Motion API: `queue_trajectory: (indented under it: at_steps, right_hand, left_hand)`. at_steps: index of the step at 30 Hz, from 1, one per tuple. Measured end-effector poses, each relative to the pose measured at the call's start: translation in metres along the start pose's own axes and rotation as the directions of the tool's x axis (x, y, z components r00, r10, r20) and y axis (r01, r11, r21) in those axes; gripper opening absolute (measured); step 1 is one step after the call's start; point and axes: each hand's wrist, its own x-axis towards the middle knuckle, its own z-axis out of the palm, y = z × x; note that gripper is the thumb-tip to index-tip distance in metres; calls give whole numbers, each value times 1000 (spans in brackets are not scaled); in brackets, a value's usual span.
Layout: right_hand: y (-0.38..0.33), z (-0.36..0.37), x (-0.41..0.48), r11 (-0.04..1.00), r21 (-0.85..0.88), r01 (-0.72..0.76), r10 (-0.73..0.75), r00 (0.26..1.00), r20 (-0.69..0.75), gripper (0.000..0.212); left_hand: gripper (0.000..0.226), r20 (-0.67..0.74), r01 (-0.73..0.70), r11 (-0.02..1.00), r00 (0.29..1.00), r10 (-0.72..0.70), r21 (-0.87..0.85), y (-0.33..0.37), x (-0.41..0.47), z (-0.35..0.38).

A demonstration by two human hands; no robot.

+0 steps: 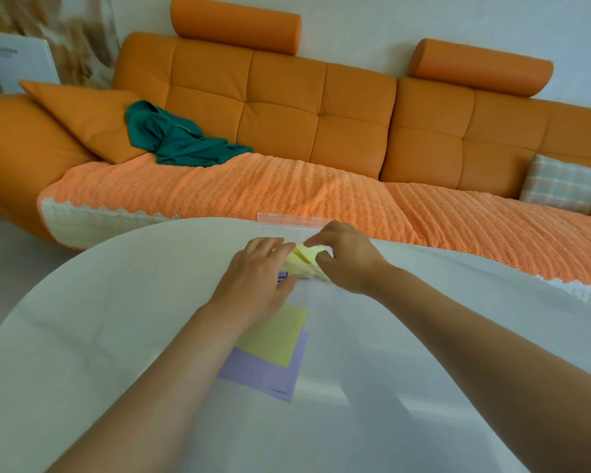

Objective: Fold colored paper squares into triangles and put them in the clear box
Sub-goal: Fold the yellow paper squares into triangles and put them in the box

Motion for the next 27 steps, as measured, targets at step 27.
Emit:
queue_trajectory:
  at_steps: [27]
  right_hand:
    - [-70,33,-52,758,430,-490,370,867,334,61]
  left_hand:
    - [106,404,304,951,877,-259,-51,-16,-62,-37]
